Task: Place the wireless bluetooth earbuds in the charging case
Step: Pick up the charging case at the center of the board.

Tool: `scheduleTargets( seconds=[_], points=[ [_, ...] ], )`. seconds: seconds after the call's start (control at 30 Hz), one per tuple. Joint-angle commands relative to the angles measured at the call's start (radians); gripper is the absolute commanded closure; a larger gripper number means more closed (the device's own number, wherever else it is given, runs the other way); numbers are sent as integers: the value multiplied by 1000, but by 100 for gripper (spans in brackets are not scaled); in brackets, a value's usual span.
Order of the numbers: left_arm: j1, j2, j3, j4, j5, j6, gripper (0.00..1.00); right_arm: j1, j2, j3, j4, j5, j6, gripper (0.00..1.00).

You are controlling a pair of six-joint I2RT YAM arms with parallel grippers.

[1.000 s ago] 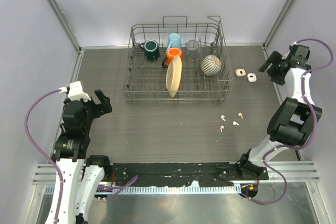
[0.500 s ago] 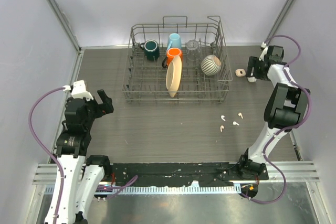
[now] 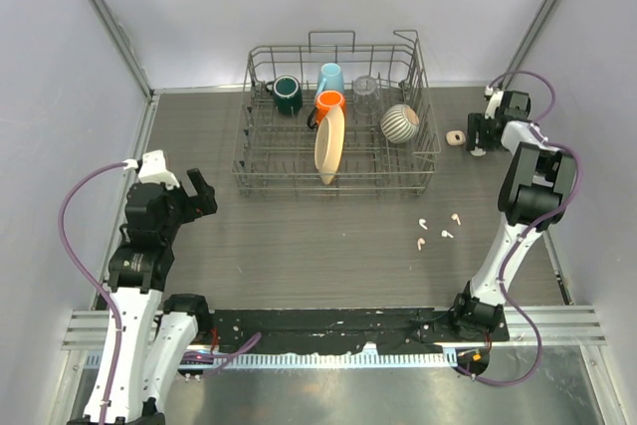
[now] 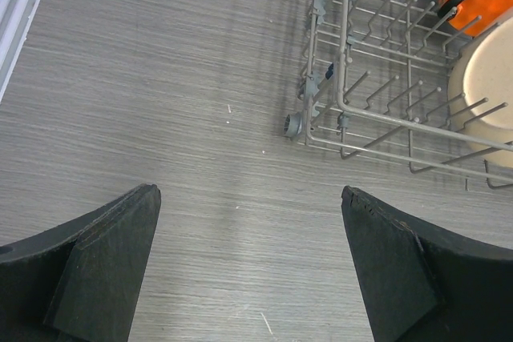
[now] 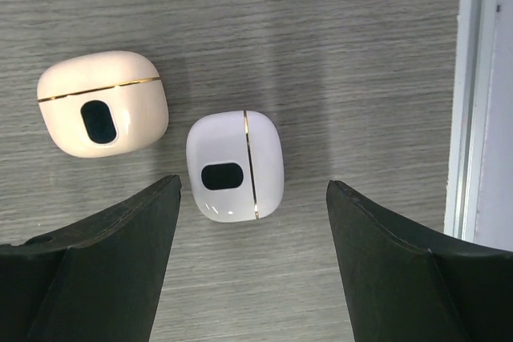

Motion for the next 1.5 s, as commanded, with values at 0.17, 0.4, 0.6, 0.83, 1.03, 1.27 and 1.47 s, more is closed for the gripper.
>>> scheduleTargets(
  seconds=[0.17, 0.4, 0.6, 0.83, 1.03, 1.27, 1.47],
  points=[
    [1, 20, 0, 32, 28, 24, 0, -2, 40, 81, 44, -14, -81, 23],
    [1, 26, 0, 31, 28, 25, 0, -1, 77, 99, 38, -32, -78, 27],
    [1, 31, 0, 32, 33, 25, 0, -2, 74, 75, 25, -26, -49, 27],
    [1, 29, -2, 35, 36, 25, 0, 1, 112, 150, -86, 37, 114, 27],
    [2, 24, -2, 37, 36, 24, 0, 7, 160, 210, -157, -4, 183, 36],
    [1, 23, -3, 37, 36, 22, 0, 13, 178, 239, -231, -1, 180, 37],
    [1, 17, -3, 40, 39, 24, 0, 13, 146, 204, -232, 9, 178, 29]
  ],
)
